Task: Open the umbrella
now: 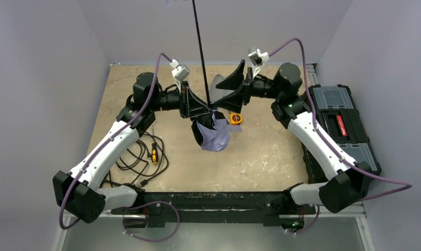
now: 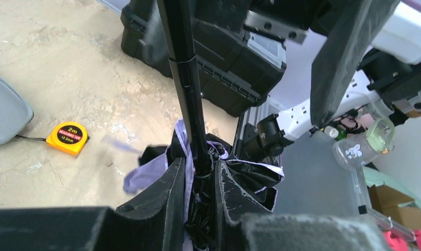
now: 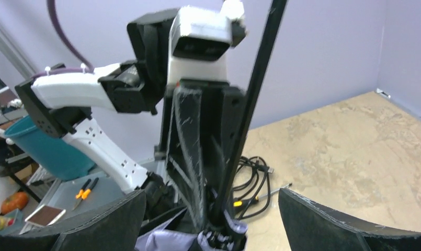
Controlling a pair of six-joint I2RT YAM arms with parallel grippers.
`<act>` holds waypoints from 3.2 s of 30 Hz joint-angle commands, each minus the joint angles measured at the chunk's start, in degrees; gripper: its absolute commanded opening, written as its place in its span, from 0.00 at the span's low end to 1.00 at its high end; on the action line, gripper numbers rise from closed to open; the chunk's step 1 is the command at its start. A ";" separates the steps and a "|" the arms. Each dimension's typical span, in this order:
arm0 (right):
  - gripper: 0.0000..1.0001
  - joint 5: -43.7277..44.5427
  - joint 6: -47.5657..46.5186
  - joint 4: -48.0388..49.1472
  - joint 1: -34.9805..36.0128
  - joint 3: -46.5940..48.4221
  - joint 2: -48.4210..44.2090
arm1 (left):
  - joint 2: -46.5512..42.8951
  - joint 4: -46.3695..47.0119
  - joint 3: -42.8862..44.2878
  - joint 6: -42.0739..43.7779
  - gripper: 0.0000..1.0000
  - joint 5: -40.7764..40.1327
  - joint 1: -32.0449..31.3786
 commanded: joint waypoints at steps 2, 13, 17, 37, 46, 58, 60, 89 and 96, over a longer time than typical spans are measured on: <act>0.98 4.43 7.77 8.81 1.29 5.07 5.41 | -0.07 -2.35 3.43 8.05 0.00 3.88 -1.02; 0.55 6.48 17.74 17.38 3.94 3.39 8.36 | -0.22 -8.19 4.54 16.79 0.00 1.90 -3.51; 0.30 6.26 20.00 18.01 5.79 -0.91 6.60 | -0.50 -9.11 4.89 17.83 0.00 2.12 -3.38; 0.00 17.40 -0.53 9.08 -4.36 8.05 6.65 | -7.76 -10.27 2.29 13.14 0.82 2.09 15.81; 0.00 19.23 -6.91 14.07 11.05 4.14 0.99 | -9.74 -10.27 2.36 15.72 0.83 -5.23 24.66; 0.00 21.43 -26.60 -0.88 9.93 10.59 1.73 | -4.42 -13.65 9.89 11.97 1.00 -4.86 29.87; 0.00 22.89 -26.03 -0.60 14.27 7.73 -1.27 | -4.61 -12.45 9.19 10.98 1.00 -3.58 29.87; 0.00 27.29 -17.70 4.07 14.31 4.92 -4.37 | -10.66 -12.80 5.06 22.06 1.00 -0.28 23.49; 0.00 22.85 -17.38 4.30 3.81 7.78 -2.70 | -14.99 -13.21 2.87 35.51 0.96 1.91 15.19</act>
